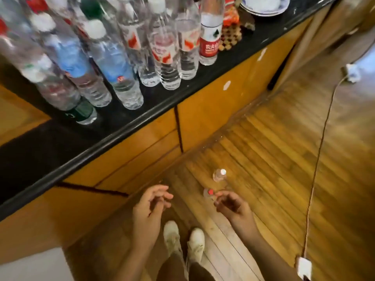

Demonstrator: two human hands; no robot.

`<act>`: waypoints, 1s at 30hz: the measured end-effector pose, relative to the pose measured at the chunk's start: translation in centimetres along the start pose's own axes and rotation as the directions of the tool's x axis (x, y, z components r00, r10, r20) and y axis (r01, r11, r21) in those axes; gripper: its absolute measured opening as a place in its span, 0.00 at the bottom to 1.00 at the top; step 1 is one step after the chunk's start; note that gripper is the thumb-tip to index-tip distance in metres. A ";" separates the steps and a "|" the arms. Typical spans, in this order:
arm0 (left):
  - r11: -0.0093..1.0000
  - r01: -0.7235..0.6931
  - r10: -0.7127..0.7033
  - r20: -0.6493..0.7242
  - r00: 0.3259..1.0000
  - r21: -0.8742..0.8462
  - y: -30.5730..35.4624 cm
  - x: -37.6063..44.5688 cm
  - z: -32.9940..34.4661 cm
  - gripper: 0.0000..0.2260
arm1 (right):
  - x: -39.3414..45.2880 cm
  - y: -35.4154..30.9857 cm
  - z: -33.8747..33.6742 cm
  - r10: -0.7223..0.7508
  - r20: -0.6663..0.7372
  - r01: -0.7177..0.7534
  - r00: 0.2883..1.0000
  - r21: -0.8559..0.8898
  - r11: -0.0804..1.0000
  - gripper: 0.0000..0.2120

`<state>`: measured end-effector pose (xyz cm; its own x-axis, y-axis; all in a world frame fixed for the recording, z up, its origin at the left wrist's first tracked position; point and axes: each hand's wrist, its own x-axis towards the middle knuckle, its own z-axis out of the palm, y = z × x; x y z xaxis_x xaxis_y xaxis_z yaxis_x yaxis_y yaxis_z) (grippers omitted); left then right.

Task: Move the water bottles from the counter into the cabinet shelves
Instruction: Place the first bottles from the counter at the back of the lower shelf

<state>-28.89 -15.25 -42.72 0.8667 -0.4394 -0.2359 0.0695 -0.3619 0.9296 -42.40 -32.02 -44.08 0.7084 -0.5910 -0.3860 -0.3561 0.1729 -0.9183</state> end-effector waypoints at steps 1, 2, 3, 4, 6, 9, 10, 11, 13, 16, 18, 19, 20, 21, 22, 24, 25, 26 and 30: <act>0.999 0.034 -0.034 0.040 0.999 0.014 -1.7 0.8 1.3 0.22 | 0.6 1.9 -0.8 0.038 -0.053 -0.038 0.998 0.004 0.999 0.10; 0.997 0.067 -0.068 0.077 0.995 0.026 -3.4 1.5 2.5 0.22 | 1.1 3.8 -1.6 0.067 -0.101 -0.066 0.993 0.010 0.998 0.11; 0.994 0.102 -0.105 0.111 0.988 0.036 -5.2 2.2 3.6 0.22 | 1.6 5.7 -2.3 0.098 -0.144 -0.097 0.985 0.017 0.995 0.11; 0.990 0.133 -0.138 0.136 0.981 0.043 -6.6 2.8 4.4 0.21 | 2.0 7.4 -2.8 0.133 -0.175 -0.131 0.976 0.024 0.991 0.11; 0.980 0.188 -0.198 0.200 0.960 0.070 -9.9 4.0 6.5 0.19 | 2.7 11.4 -4.1 0.213 -0.231 -0.211 0.949 0.036 0.977 0.10; 0.965 0.229 -0.257 0.303 0.917 0.126 -14.3 6.1 9.4 0.17 | 3.8 16.9 -5.6 0.305 -0.311 -0.310 0.900 0.033 0.950 0.11; 0.960 0.238 -0.275 0.339 0.900 0.148 -16.1 6.9 10.6 0.16 | 4.3 19.0 -6.0 0.327 -0.338 -0.340 0.882 0.022 0.940 0.12; 0.955 0.244 -0.292 0.372 0.881 0.171 -17.8 7.6 11.7 0.17 | 4.8 21.0 -6.4 0.346 -0.367 -0.367 0.863 0.016 0.930 0.12; 0.943 0.250 -0.323 0.433 0.842 0.219 -21.4 9.2 13.9 0.17 | 5.8 25.0 -7.1 0.383 -0.415 -0.410 0.825 0.028 0.912 0.10; 0.924 0.245 -0.364 0.473 0.802 0.295 -26.4 11.5 16.7 0.18 | 7.5 30.8 -7.7 0.429 -0.472 -0.462 0.770 0.050 0.885 0.11; 0.907 0.236 -0.389 0.481 0.786 0.348 -29.8 12.9 18.5 0.18 | 8.7 34.4 -8.0 0.464 -0.496 -0.505 0.734 0.058 0.861 0.14; 0.898 0.232 -0.402 0.481 0.779 0.375 -31.2 13.5 19.1 0.19 | 9.2 35.7 -8.1 0.488 -0.499 -0.528 0.716 0.069 0.846 0.17; 0.890 0.222 -0.410 0.489 0.770 0.398 -32.7 14.0 19.9 0.19 | 9.6 37.0 -8.1 0.507 -0.498 -0.547 0.703 0.075 0.834 0.19; 0.882 0.206 -0.418 0.501 0.758 0.424 -34.0 14.5 20.7 0.19 | 10.0 38.3 -8.2 0.515 -0.500 -0.561 0.696 0.068 0.825 0.20; 0.869 0.185 -0.429 0.515 0.742 0.459 -35.3 14.9 21.4 0.19 | 10.4 39.4 -8.3 0.516 -0.502 -0.575 0.694 0.045 0.817 0.22; 0.834 0.137 -0.459 0.535 0.709 0.534 -37.6 15.8 22.9 0.21 | 11.2 41.2 -8.5 0.519 -0.508 -0.601 0.688 0.002 0.799 0.26; 0.822 0.118 -0.470 0.546 0.693 0.558 -38.5 16.2 23.5 0.23 | 11.7 42.1 -8.6 0.524 -0.507 -0.612 0.684 -0.010 0.791 0.27; 0.811 0.108 -0.483 0.554 0.678 0.575 -39.4 16.6 24.1 0.26 | 12.1 43.0 -8.7 0.532 -0.505 -0.625 0.680 -0.020 0.780 0.29; 0.765 0.025 -0.489 0.555 0.673 0.644 -41.8 18.9 25.9 0.36 | 13.9 46.1 -9.2 0.549 -0.512 -0.654 0.660 -0.033 0.756 0.35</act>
<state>-28.22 -29.71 -93.41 0.2755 -0.5749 -0.7704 -0.2429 -0.8171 0.5229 -54.58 -39.51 -91.02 -0.0402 -0.6990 -0.7140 -0.7525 0.4913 -0.4386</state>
